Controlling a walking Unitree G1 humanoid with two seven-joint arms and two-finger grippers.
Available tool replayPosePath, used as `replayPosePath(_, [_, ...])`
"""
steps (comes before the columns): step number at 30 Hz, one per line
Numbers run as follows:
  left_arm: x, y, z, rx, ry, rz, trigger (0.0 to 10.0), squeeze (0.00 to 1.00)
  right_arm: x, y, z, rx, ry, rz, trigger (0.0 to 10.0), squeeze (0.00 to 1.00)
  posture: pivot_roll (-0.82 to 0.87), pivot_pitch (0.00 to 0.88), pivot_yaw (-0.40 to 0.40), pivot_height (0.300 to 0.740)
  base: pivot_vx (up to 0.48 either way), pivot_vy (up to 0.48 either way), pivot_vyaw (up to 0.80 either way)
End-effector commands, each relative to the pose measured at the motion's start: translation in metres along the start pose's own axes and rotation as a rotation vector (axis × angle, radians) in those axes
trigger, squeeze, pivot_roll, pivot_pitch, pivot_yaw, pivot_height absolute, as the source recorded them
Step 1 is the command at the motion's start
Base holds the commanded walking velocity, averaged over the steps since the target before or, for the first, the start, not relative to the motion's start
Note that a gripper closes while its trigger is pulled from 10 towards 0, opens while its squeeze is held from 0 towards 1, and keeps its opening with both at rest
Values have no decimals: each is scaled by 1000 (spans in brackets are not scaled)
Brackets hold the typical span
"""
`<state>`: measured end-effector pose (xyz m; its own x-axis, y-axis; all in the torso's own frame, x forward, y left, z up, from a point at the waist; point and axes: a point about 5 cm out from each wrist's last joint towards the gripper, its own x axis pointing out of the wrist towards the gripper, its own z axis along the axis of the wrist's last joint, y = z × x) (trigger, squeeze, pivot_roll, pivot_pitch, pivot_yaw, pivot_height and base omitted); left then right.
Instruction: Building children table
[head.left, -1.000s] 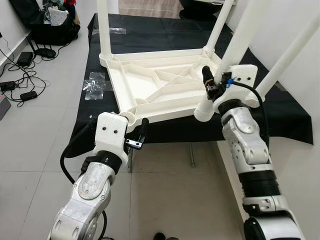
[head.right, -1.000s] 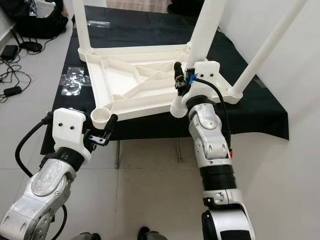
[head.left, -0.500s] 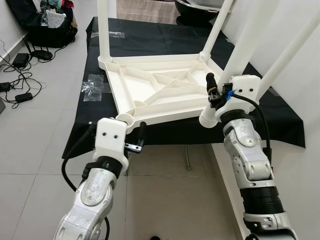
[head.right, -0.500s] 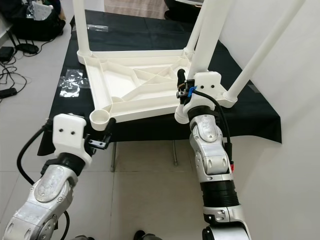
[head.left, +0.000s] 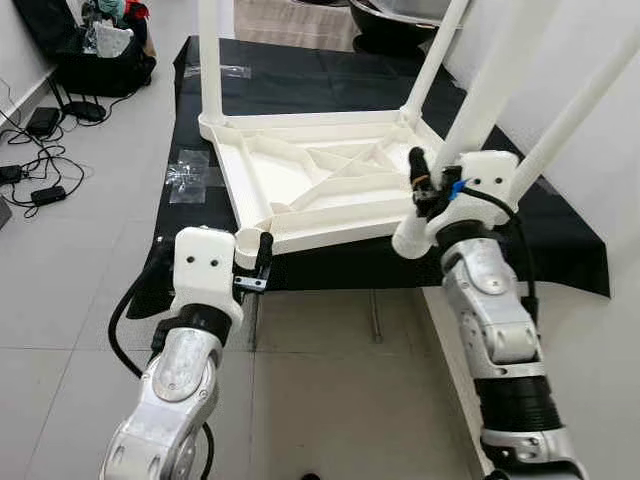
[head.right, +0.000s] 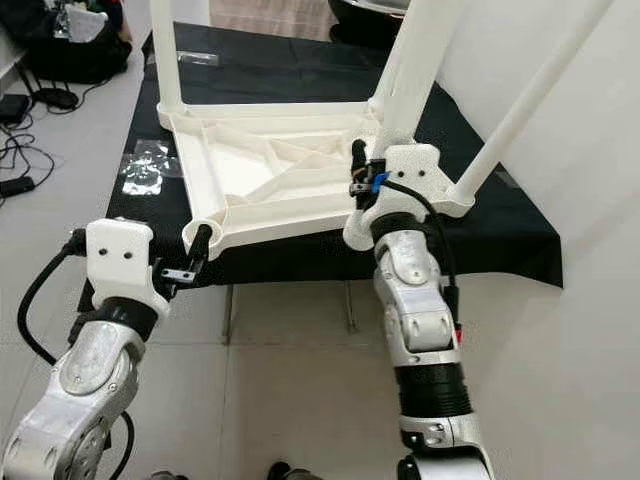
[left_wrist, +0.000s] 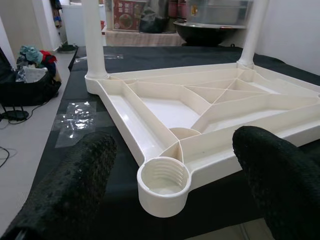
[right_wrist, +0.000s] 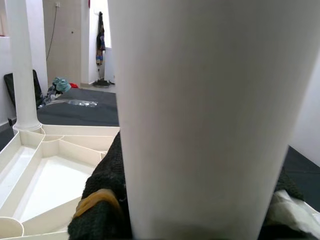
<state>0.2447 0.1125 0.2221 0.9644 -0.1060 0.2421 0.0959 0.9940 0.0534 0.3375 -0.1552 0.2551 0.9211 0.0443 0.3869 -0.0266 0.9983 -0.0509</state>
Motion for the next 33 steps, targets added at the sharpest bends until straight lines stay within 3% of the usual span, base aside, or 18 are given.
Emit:
replayPosePath(1, [1,4,-4,44,27,14,10000,0,0,0,5,20,-10,11,10000,0,76,139,-171,740,0,0,0])
replayPosePath(7, [5,18,-5,83,33,52,10000,0,3,10,7,33,-20,73,10000,0,82,141,-175,740,0,0,72])
replayPosePath(19, [4,6,-3,42,29,29,10000,0,8,15,9,7,-20,72,10000,0,80,149,-175,740,0,0,708])
replayPosePath(31, [12,12,6,55,-7,59,10000,0,10,19,8,21,-8,87,10000,0,79,151,-173,740,0,0,800])
replayPosePath(33, [14,13,6,71,-18,60,10000,0,8,29,6,53,2,135,10000,0,74,148,-164,740,0,0,0])
